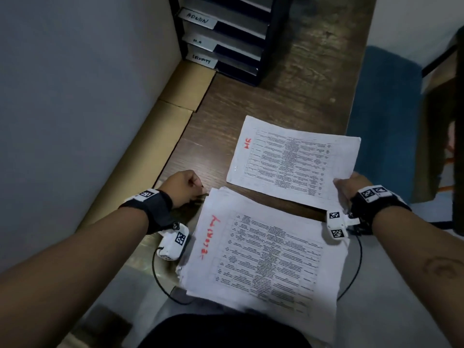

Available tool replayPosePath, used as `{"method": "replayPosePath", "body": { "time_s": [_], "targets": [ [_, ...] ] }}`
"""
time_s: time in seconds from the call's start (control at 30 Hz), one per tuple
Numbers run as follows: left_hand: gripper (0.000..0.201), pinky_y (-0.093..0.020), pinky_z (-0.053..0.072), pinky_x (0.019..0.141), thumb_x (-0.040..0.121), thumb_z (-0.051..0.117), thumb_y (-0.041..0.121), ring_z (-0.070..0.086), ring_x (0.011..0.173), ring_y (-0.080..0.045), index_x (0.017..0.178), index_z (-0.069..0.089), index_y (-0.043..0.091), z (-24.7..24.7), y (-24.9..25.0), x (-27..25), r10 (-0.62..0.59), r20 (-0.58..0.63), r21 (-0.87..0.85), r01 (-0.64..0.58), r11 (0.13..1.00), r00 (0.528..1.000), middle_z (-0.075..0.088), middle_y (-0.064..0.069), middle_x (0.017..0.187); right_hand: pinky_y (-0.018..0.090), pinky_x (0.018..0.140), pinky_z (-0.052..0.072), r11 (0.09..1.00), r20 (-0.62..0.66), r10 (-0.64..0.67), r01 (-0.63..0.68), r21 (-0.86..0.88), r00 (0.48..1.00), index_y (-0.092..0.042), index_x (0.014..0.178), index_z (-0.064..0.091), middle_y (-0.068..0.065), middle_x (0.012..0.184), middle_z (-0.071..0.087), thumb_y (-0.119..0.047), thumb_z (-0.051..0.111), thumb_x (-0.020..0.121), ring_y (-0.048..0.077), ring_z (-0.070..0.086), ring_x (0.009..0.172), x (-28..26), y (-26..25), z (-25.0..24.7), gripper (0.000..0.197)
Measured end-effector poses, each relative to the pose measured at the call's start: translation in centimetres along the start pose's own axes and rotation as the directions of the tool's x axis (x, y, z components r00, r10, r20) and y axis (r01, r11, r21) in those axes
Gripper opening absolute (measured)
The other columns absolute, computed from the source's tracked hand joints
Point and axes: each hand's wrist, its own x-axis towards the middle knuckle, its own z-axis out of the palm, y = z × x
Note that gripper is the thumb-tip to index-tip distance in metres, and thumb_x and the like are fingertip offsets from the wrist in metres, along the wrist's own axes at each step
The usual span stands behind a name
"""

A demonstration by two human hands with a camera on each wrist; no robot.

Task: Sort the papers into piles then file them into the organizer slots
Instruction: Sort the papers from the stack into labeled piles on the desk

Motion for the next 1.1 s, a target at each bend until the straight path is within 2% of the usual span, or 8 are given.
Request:
{"method": "replayPosePath", "body": {
  "time_s": [0.2, 0.37, 0.47, 0.57, 0.7, 0.8, 0.97, 1.1],
  "targets": [
    [0.022, -0.033, 0.057, 0.066, 0.086, 0.075, 0.025, 0.065, 0.071, -0.018, 0.083, 0.057, 0.014, -0.4, -0.8, -2.1, -0.057, 0.061, -0.015, 0.058, 0.998, 0.997, 0.07, -0.008, 0.084, 0.031, 0.068, 0.051, 0.996, 0.028, 0.043, -0.041, -0.077, 0.999, -0.004, 0.109, 0.062, 0.011, 0.099, 0.066, -0.018, 0.062, 0.086, 0.03, 0.062, 0.084, -0.7, -1.0, -0.4, 0.027],
    [0.046, -0.028, 0.053, 0.058, 0.066, 0.086, 0.051, 0.062, 0.06, -0.013, 0.077, 0.057, 0.016, 0.2, -0.7, -3.7, -0.103, 0.221, 0.11, 0.08, 0.991, 0.97, 0.069, -0.002, 0.067, 0.044, 0.096, 0.048, 0.976, -0.144, -0.084, 0.053, -0.211, 0.986, -0.001, 0.132, 0.048, 0.023, 0.133, 0.052, -0.032, 0.076, 0.072, 0.039, 0.056, 0.116, -0.8, -1.3, -0.5, 0.072],
    [0.053, -0.03, 0.049, 0.059, 0.056, 0.09, 0.056, 0.059, 0.057, -0.015, 0.071, 0.057, 0.017, 1.0, -0.6, -3.9, -0.121, 0.274, 0.222, 0.059, 0.973, 0.954, 0.067, -0.001, 0.063, 0.042, 0.095, 0.045, 0.927, -0.146, -0.286, 0.235, -0.292, 0.947, 0.0, 0.124, 0.054, 0.023, 0.13, 0.053, -0.027, 0.077, 0.076, 0.036, 0.053, 0.117, -1.8, -1.5, -0.4, 0.06],
    [0.048, -0.035, 0.053, 0.062, 0.058, 0.09, 0.051, 0.062, 0.062, -0.018, 0.068, 0.058, 0.016, 1.4, -0.6, -3.8, -0.143, 0.287, 0.259, 0.067, 0.964, 0.947, 0.072, -0.009, 0.07, 0.03, 0.094, 0.039, 0.923, -0.122, -0.331, 0.294, -0.25, 0.936, -0.001, 0.133, 0.047, 0.02, 0.139, 0.041, -0.017, 0.074, 0.084, 0.032, 0.053, 0.119, -3.6, -1.2, 0.1, 0.058],
    [0.034, -0.037, 0.059, 0.067, 0.07, 0.089, 0.028, 0.064, 0.059, -0.017, 0.064, 0.058, 0.015, 1.7, -0.6, -4.0, -0.141, 0.273, 0.143, 0.105, 0.984, 0.951, 0.069, -0.003, 0.059, 0.031, 0.083, 0.043, 0.861, -0.059, -0.454, 0.421, -0.287, 0.889, -0.009, 0.119, 0.057, 0.014, 0.119, 0.054, -0.021, 0.071, 0.085, 0.026, 0.059, 0.091, -5.2, -0.9, 1.0, 0.038],
    [0.034, -0.033, 0.056, 0.063, 0.069, 0.089, 0.031, 0.062, 0.058, -0.018, 0.066, 0.061, 0.013, 1.6, -0.6, -4.4, -0.146, 0.253, 0.137, 0.113, 0.984, 0.957, 0.07, -0.007, 0.061, 0.03, 0.076, 0.043, 0.818, 0.1, -0.455, 0.459, -0.345, 0.885, -0.015, 0.091, 0.065, 0.003, 0.092, 0.066, -0.024, 0.064, 0.089, 0.022, 0.059, 0.085, -6.6, -0.8, 1.6, 0.01],
    [0.046, -0.025, 0.042, 0.057, 0.06, 0.087, 0.055, 0.059, 0.061, -0.013, 0.07, 0.063, 0.017, 2.0, 0.1, -5.2, -0.134, 0.191, 0.451, 0.034, 0.892, 0.972, 0.067, 0.005, 0.067, 0.03, 0.071, 0.042, 0.796, 0.26, -0.406, 0.478, -0.37, 0.876, -0.018, 0.082, 0.065, -0.001, 0.081, 0.066, -0.029, 0.062, 0.091, 0.021, 0.061, 0.081, -8.0, 0.0, 2.7, 0.015],
    [0.035, -0.033, 0.051, 0.059, 0.067, 0.089, 0.033, 0.061, 0.06, -0.017, 0.064, 0.058, 0.018, 2.0, -0.3, -5.1, -0.12, 0.177, 0.283, 0.066, 0.957, 0.977, 0.069, -0.001, 0.065, 0.029, 0.071, 0.039, 0.797, 0.299, -0.388, 0.48, -0.366, 0.872, -0.018, 0.083, 0.064, -0.001, 0.084, 0.066, -0.031, 0.061, 0.091, 0.022, 0.061, 0.087, -8.0, 0.5, 3.0, 0.016]
  ]
}}
